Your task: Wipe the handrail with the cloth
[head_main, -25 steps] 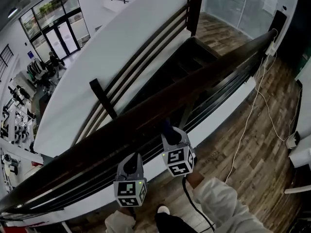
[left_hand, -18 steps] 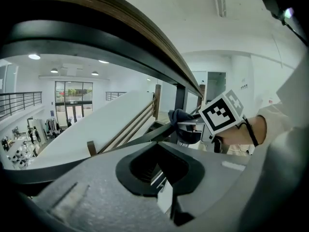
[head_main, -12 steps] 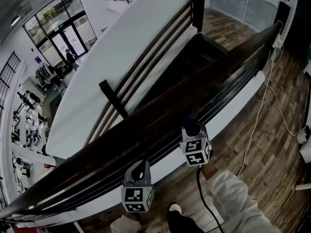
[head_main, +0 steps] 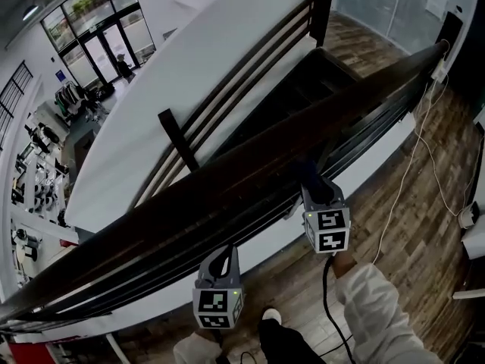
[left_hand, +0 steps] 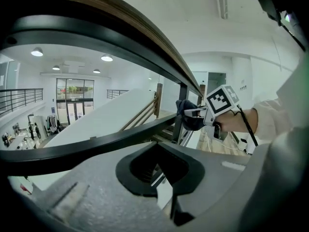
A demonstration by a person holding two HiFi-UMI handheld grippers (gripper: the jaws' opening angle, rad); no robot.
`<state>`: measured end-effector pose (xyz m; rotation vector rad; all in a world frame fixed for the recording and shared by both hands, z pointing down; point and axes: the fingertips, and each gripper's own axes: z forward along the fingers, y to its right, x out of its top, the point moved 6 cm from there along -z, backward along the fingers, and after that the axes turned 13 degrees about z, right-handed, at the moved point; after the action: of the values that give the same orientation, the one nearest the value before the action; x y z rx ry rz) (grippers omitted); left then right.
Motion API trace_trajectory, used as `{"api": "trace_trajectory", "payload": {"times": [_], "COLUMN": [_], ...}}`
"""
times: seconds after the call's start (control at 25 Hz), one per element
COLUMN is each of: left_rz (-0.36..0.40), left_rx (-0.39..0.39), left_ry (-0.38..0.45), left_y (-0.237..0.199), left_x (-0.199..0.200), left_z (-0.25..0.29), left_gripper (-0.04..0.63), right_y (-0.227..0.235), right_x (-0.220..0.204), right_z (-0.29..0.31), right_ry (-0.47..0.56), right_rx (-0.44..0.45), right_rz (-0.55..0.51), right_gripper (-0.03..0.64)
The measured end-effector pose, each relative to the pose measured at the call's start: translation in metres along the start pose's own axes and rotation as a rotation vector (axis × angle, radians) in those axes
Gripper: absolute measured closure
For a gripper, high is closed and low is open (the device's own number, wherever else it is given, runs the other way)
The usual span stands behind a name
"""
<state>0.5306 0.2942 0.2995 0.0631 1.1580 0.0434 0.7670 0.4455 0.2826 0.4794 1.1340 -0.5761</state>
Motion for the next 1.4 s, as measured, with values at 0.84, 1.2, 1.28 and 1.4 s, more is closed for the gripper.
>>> {"api": "trace_trajectory", "payload": {"times": [0.84, 1.2, 1.28, 1.4], "left_rz": [-0.215, -0.345, -0.357, -0.379], "left_rx": [0.359, 0.64, 0.685, 0.748], "left_ry": [-0.136, -0.194, -0.19, -0.187], "left_y": [-0.201, -0.298, -0.316, -0.338], "left_x": [-0.227, -0.34, -0.355, -0.38], "left_z": [-0.316, -0.487, -0.516, -0.554], "left_gripper": [0.593, 0.594, 0.594, 0.594], "right_y": [-0.527, -0.732, -0.768, -0.814], "right_x": [-0.102, -0.183, -0.196, -0.219], "right_z": [-0.166, -0.191, -0.193, -0.194], "right_ry": [-0.013, -0.083, -0.085, -0.087], "right_rx": [0.569, 0.804, 0.847, 0.904], "right_rz": [-0.401, -0.413, -0.422, -0.463], "right_gripper": [0.518, 0.518, 0.518, 0.518]}}
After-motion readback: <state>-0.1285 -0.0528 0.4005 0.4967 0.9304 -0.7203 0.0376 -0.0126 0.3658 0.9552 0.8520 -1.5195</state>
